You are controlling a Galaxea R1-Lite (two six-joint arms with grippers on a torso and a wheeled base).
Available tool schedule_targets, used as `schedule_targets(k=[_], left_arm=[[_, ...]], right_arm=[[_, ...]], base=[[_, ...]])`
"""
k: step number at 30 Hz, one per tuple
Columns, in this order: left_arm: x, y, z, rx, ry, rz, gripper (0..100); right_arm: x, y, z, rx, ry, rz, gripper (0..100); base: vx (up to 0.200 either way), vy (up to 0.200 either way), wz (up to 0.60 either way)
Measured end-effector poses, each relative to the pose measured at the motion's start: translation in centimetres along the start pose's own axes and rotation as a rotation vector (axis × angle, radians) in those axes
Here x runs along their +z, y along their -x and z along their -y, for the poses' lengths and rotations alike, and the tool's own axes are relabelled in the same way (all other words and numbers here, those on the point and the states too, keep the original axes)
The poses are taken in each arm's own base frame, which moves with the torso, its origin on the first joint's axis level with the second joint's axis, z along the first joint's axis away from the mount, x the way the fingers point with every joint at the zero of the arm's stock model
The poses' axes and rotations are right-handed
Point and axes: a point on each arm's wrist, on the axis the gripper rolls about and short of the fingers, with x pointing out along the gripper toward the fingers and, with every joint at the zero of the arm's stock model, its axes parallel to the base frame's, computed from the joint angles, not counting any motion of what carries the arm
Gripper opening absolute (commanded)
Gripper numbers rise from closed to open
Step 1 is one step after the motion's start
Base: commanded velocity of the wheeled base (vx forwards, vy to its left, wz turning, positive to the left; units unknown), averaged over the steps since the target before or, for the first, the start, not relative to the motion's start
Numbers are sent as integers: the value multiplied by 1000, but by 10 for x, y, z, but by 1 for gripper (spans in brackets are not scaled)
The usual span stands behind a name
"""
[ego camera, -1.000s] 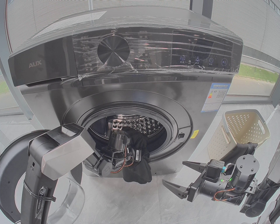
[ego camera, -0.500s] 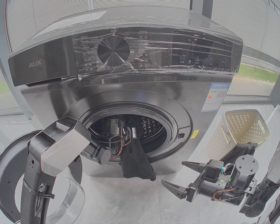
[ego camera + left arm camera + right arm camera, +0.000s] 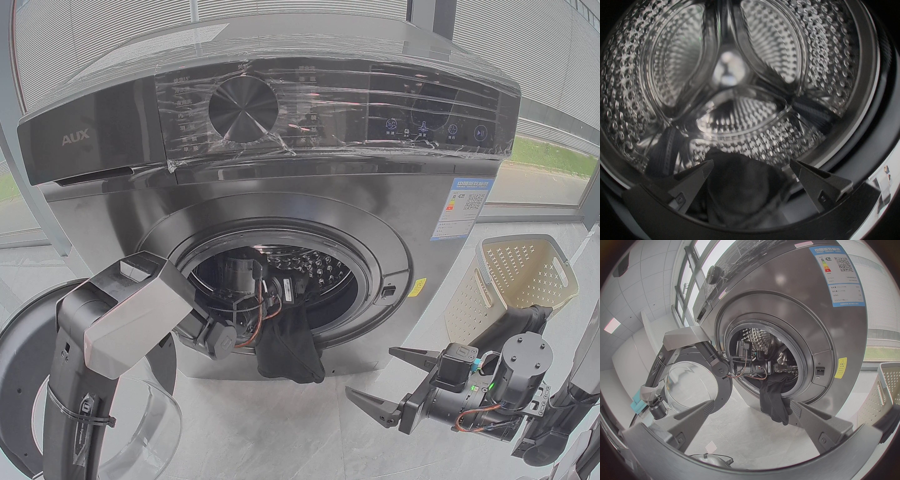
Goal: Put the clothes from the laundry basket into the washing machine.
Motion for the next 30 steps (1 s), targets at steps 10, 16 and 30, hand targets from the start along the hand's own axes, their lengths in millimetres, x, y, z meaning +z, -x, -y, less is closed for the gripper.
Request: schedule_targets(k=[10, 16, 30], left_arm=[[-45, 31, 8, -65, -74, -252, 100], [-51, 33, 7, -62, -81, -269, 100], [-47, 20, -3, -37, -62, -232, 0]], right_arm=[[-2, -1, 0, 1, -1, -7, 100], [-2, -1, 0, 1, -1, -9, 100], [-1, -2, 0, 4, -1, -4, 100]], base=[[0, 0, 0], [0, 0, 0], [0, 0, 0]])
